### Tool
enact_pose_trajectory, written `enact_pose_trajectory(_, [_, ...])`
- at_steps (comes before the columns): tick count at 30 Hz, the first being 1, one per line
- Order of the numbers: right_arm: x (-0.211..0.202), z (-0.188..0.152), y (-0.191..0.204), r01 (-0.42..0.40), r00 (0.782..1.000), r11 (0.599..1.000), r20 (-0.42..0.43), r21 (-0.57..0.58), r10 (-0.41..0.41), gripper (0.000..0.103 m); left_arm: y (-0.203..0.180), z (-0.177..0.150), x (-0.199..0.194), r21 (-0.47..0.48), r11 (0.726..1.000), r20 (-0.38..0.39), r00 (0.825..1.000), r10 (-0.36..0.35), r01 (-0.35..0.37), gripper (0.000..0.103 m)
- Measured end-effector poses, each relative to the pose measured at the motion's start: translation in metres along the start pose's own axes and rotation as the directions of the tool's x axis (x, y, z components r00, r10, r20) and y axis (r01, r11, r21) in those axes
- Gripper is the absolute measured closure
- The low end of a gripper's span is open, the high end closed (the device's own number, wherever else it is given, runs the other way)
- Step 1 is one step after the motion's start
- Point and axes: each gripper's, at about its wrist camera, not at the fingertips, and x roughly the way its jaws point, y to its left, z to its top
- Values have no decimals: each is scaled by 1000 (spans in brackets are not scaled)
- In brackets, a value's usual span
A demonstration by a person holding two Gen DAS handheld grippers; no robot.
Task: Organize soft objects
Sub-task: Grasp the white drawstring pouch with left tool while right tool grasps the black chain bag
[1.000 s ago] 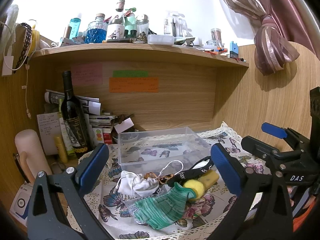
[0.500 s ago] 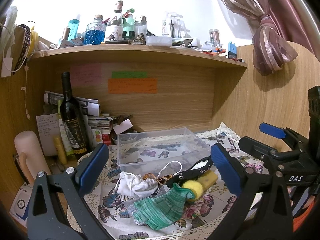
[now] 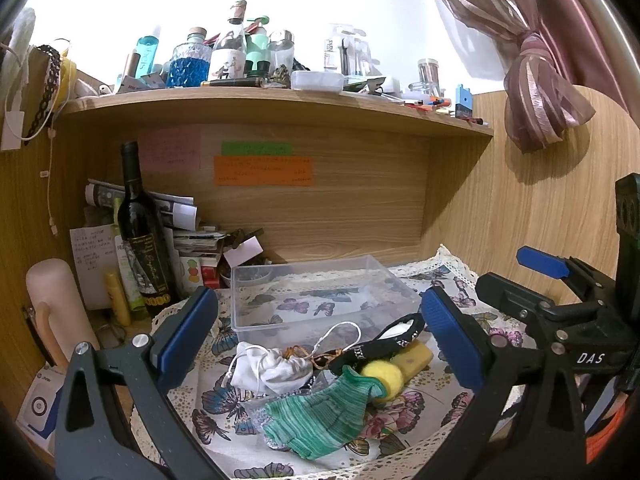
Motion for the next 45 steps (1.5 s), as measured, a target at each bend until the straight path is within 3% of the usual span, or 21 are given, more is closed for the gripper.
enact_pose_trajectory(21, [13,-4,0,-12,1000,1000,-25,-2,12,0,4,-3,8,-3,1000,-18,999,-29,29,0])
enact_pose_trajectory(28, [38,-16,-3,-26,996,1000,-87,-4,25,0,9,-19,31,9,997,-88,993,-77,78,0])
enact_pose_trajectory(32, [54,-26,-9,-38,990,999,-134,0,38,0,22,-29,51,-7,999,-137,990,-36,35,0])
enact_pose_trajectory(37, [73,-37,-20,-39,978,999,-207,-1,38,0,49,-39,78,-62,998,-228,973,-25,11,8])
enact_pose_trajectory(45, [103,-43,-34,-74,950,996,-302,45,84,0,74,-56,123,-128,992,-367,929,-54,8,9])
